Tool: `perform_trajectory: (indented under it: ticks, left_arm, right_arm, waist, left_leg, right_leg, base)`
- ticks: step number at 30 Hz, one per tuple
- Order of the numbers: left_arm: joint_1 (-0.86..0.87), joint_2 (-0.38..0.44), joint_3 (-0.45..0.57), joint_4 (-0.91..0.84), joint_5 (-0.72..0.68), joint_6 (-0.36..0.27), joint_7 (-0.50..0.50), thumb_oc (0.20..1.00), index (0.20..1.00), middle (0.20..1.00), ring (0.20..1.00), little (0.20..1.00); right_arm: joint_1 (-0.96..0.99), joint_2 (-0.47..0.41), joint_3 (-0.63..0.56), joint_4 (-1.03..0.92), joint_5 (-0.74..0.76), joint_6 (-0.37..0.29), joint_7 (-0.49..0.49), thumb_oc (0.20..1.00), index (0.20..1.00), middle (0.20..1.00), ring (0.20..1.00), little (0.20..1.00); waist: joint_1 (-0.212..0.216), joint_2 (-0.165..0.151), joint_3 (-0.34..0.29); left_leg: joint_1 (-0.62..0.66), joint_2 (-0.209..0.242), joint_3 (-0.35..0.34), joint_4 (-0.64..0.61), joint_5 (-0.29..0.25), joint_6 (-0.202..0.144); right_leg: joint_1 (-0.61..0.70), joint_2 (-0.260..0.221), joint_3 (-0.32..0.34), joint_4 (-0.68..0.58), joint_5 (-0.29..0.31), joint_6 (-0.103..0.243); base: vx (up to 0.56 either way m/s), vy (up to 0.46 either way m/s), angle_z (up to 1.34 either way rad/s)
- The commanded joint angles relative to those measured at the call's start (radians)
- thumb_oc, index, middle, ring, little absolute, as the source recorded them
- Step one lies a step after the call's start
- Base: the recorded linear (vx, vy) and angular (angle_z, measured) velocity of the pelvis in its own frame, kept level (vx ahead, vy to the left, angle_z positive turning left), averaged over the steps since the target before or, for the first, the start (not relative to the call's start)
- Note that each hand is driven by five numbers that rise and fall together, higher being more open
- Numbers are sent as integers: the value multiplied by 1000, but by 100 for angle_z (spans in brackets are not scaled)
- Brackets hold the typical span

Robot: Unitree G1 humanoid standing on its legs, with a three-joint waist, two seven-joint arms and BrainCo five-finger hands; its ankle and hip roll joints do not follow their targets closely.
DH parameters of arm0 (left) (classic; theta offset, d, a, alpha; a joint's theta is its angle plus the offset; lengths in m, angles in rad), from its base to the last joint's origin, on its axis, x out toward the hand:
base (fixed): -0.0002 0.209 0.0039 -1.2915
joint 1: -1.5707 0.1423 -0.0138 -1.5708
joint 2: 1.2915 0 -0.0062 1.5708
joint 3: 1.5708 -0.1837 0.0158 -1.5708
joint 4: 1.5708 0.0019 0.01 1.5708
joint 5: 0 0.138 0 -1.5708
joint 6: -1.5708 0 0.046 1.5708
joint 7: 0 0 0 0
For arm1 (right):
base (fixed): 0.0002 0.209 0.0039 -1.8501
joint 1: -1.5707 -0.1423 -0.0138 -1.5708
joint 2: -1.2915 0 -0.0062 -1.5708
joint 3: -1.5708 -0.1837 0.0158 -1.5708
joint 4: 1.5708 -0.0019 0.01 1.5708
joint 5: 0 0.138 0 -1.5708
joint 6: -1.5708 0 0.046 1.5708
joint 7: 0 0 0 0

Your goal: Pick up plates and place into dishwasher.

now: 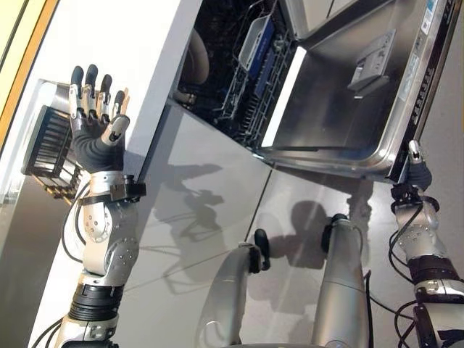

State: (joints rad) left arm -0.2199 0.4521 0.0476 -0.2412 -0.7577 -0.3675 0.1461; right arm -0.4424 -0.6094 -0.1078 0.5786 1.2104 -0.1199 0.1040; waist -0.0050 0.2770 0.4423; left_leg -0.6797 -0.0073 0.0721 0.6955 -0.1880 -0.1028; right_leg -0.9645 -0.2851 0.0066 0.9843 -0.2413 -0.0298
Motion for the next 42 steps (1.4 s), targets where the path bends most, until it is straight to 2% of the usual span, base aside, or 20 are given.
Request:
perform_trajectory:
  ticks: [1, 6, 12, 15, 16, 21, 31, 32, 35, 38, 42]
  left_arm:
    - [66, -41, -94, 56, -31, 75, -44, 1000, 1000, 1000, 1000, 1000]
    - [54, -25, -85, 50, -51, 102, -74, 1000, 1000, 1000, 1000, 1000]
    - [78, -39, -79, 52, -51, 119, -83, 1000, 1000, 1000, 1000, 1000]
    - [92, -50, -79, 55, -52, 118, -97, 1000, 1000, 1000, 1000, 1000]
    - [94, -52, -79, 56, -54, 119, -98, 1000, 1000, 1000, 1000, 1000]
    - [102, -54, -68, 58, -63, 130, -113, 1000, 1000, 1000, 1000, 1000]
    - [171, -35, -33, 64, -76, 184, -187, 1000, 1000, 1000, 1000, 1000]
    - [188, -31, -23, 58, -73, 197, -205, 1000, 1000, 1000, 1000, 1000]
    - [210, -21, -9, 50, -68, 212, -225, 1000, 1000, 1000, 1000, 1000]
    - [248, 0, 14, 43, -63, 248, -284, 1000, 1000, 1000, 1000, 1000]
    - [278, 6, 32, 34, -41, 275, -325, 1000, 1000, 1000, 1000, 1000]
  right_arm:
    - [-210, 40, 167, -107, -75, 149, 154, 1000, 1000, 1000, 1000, 1000]
    - [-210, 63, 241, -204, -125, 173, 155, 1000, 1000, 1000, 1000, 1000]
    - [-190, 114, 305, -335, -180, 226, 127, 1000, 1000, 1000, 1000, 1000]
    - [-189, 155, 331, -369, -225, 238, 132, 1000, 1000, 1000, 1000, 1000]
    - [-191, 163, 338, -380, -237, 241, 132, 1000, 1000, 1000, 1000, 1000]
    - [-188, 199, 362, -440, -292, 254, 127, 1000, 1000, 1000, 1000, 1000]
    - [-128, 275, 363, -490, -324, 211, 78, 1000, 1000, 1000, 1000, 1000]
    - [-111, 287, 361, -492, -322, 201, 74, 1000, 1000, 1000, 1000, 1000]
    - [-80, 310, 361, -502, -334, 188, 68, 1000, 1000, 1000, 1000, 1000]
    - [-33, 344, 364, -516, -334, 135, 35, 1000, 1000, 1000, 1000, 1000]
    - [20, 366, 359, -540, -378, 56, -41, 1000, 1000, 1000, 1000, 1000]
  waist:
    - [40, 40, 78]
    - [59, 22, 78]
    - [79, 4, 78]
    - [97, -4, 78]
    - [101, -3, 78]
    - [135, -26, 73]
    - [225, -97, -32]
    - [244, -113, -56]
    - [265, -140, -90]
    - [304, -193, -154]
    - [324, -230, -210]
  left_leg:
    - [-117, -65, 26, 120, 10, 114]
    - [-102, -87, 12, 142, -2, 122]
    - [-16, -110, -3, 108, 9, 111]
    - [52, -117, -17, 32, 35, 103]
    - [65, -118, -21, -8, 75, 105]
    - [173, -130, -54, -110, 108, 106]
    - [349, -158, -135, -234, 119, 117]
    - [380, -157, -150, -260, 124, 119]
    - [436, -150, -173, -315, 135, 122]
    - [514, -129, -200, -397, 152, 120]
    - [566, -105, -217, -464, 173, 118]
  right_leg:
    - [26, 20, 64, 18, 7, 55]
    - [51, 2, 63, 50, -8, 50]
    - [158, -30, 34, 21, -7, 47]
    - [246, -43, 7, -49, 10, 57]
    - [267, -48, -10, -92, 49, 52]
    - [411, -70, -59, -212, 84, 63]
    - [688, -117, -193, -395, 126, 77]
    - [733, -119, -215, -428, 132, 83]
    - [820, -116, -258, -502, 146, 94]
    - [947, -88, -324, -628, 174, 107]
    - [1026, -68, -367, -729, 219, 124]
  base:
    - [-2, 24, -3]
    - [7, 1, -2]
    - [97, 65, -1]
    - [84, 102, 24]
    - [25, 110, -10]
    - [92, 81, 63]
    - [186, 21, 46]
    - [236, -8, 56]
    - [219, -27, 58]
    - [252, -151, 24]
    - [129, -135, 25]
